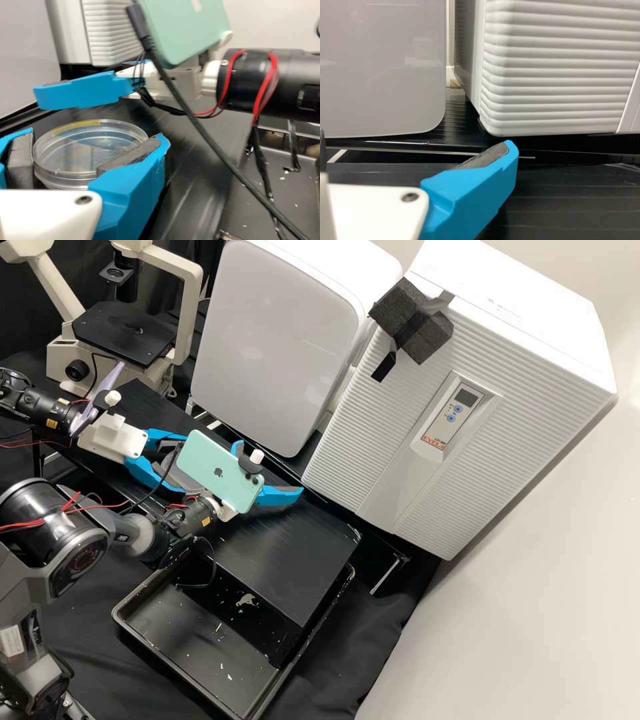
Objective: Place the petri dish on the bench
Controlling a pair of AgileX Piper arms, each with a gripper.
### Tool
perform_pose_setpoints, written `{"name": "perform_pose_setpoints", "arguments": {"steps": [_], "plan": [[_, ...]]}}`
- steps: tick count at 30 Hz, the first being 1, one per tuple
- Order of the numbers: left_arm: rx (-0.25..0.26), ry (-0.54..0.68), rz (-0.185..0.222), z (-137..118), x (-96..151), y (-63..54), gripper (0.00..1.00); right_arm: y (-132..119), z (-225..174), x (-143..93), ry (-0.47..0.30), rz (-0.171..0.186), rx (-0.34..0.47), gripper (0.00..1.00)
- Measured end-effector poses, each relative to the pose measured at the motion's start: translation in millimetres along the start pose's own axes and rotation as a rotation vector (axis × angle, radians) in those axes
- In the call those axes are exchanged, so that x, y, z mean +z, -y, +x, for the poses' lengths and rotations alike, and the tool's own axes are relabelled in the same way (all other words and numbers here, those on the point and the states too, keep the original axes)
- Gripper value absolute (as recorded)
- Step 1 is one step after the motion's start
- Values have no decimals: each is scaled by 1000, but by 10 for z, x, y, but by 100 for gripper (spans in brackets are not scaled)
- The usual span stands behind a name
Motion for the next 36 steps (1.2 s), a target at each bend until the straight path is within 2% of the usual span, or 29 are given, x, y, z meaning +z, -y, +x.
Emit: {"name": "perform_pose_setpoints", "arguments": {"steps": [6,7,27,31,36], "plan": [[5,-2,-7,22,-28,2,0,0,0,0,0,0,0,100],[5,-2,-7,22,-28,2,100,0,0,0,0,0,0,100],[11,-28,-21,-13,-126,8,100,0,0,0,0,0,0,100],[14,-32,-30,-84,-148,27,100,0,0,0,0,0,0,100],[39,-41,-53,-302,-195,45,100,0,0,0,0,0,0,100]]}}
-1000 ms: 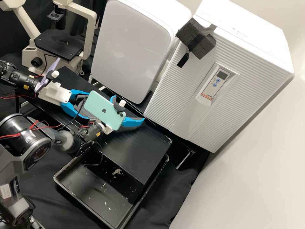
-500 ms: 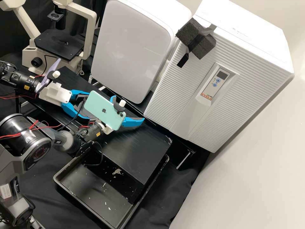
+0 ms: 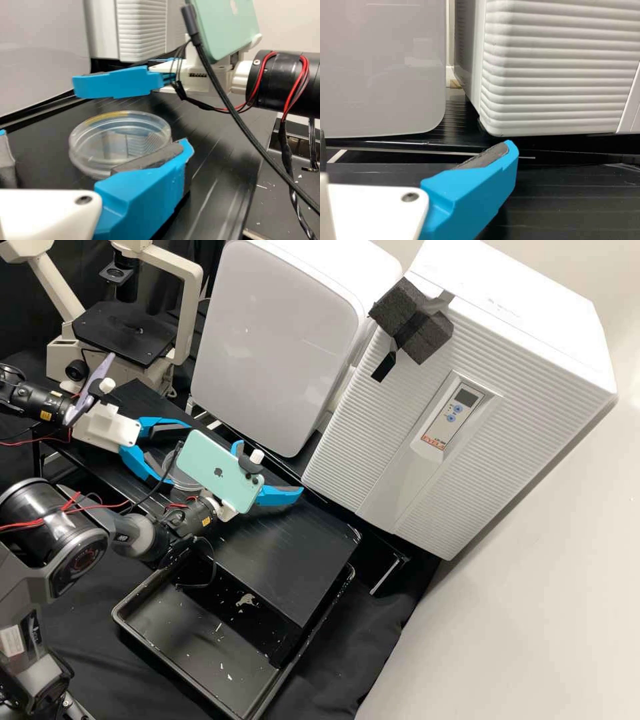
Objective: Place the petri dish on the bench
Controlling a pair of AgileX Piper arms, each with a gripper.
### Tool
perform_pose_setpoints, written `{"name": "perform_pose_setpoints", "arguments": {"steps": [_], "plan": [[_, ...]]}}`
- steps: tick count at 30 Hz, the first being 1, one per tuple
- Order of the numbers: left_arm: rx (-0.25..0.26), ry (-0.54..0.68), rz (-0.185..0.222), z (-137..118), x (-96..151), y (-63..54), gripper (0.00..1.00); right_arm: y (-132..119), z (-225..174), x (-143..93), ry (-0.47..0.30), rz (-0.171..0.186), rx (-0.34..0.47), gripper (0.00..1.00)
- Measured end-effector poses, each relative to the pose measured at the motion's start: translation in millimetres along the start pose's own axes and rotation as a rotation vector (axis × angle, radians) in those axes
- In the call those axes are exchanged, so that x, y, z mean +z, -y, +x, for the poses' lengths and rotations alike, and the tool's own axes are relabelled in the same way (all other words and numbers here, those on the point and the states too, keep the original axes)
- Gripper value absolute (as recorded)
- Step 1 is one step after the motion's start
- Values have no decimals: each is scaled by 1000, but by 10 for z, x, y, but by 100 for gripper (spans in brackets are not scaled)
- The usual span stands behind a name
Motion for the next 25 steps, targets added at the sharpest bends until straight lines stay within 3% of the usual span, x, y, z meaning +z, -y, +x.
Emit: {"name": "perform_pose_setpoints", "arguments": {"steps": [7,10,12,18,21,25], "plan": [[76,-1,-48,-387,-54,63,100,0,0,0,0,0,0,100],[120,-117,9,-541,-94,110,100,0,0,0,0,0,0,100],[146,-209,87,-642,-127,141,100,0,0,0,0,0,0,100],[257,-451,201,-948,-179,244,100,0,0,0,0,0,0,100],[277,-536,219,-1040,-215,275,100,0,0,0,0,0,0,100],[273,-619,176,-1125,-270,331,100,0,0,0,0,0,0,100]]}}
